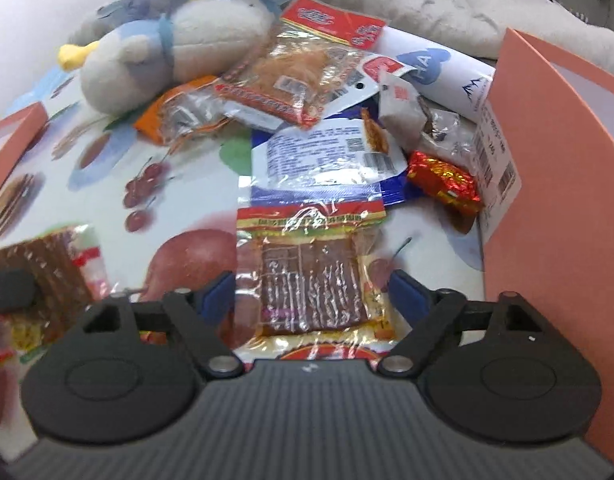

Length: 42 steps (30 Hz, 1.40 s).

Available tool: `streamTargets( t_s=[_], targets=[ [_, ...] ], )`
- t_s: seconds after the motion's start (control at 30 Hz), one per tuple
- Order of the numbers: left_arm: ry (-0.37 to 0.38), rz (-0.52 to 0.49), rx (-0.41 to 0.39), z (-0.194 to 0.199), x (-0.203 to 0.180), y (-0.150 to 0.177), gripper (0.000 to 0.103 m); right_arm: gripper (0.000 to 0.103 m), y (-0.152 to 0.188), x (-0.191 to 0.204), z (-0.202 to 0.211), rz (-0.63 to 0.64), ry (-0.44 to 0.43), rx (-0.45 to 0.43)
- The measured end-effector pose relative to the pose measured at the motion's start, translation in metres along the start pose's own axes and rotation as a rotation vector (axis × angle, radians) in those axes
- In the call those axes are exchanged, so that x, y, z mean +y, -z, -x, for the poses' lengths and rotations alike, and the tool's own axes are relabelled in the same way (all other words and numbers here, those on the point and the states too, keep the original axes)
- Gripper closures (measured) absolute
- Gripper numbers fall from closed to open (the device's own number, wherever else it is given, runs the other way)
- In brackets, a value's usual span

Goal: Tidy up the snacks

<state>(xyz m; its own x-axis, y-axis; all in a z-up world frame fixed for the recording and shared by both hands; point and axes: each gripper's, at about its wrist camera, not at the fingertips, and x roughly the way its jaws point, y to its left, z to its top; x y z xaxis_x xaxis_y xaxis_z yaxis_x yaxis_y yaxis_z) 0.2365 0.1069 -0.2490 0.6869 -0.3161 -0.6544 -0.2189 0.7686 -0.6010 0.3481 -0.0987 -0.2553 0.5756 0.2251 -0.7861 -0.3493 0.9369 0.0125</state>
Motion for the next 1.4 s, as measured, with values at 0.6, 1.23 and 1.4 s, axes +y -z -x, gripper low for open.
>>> streamTargets(
  t_s=[0.6, 1.23, 1.4],
  targets=[
    [-0.034, -0.041, -0.015, 0.018, -0.017, 0.016, 0.095, 0.098, 0.031, 0.008, 0.052, -0.035, -0.069, 0.027],
    [-0.065, -0.110, -0.019, 0.027, -0.028, 0.041, 0.095, 0.055, 0.055, -0.015, 0.074, -0.339, -0.180, 0.000],
    [-0.075, -0.124, 0.011, 0.016, -0.030, 0.045, 0.095, 0.055, 0.043, -0.014, 0.064, -0.364, -0.146, -0.010]
  ],
)
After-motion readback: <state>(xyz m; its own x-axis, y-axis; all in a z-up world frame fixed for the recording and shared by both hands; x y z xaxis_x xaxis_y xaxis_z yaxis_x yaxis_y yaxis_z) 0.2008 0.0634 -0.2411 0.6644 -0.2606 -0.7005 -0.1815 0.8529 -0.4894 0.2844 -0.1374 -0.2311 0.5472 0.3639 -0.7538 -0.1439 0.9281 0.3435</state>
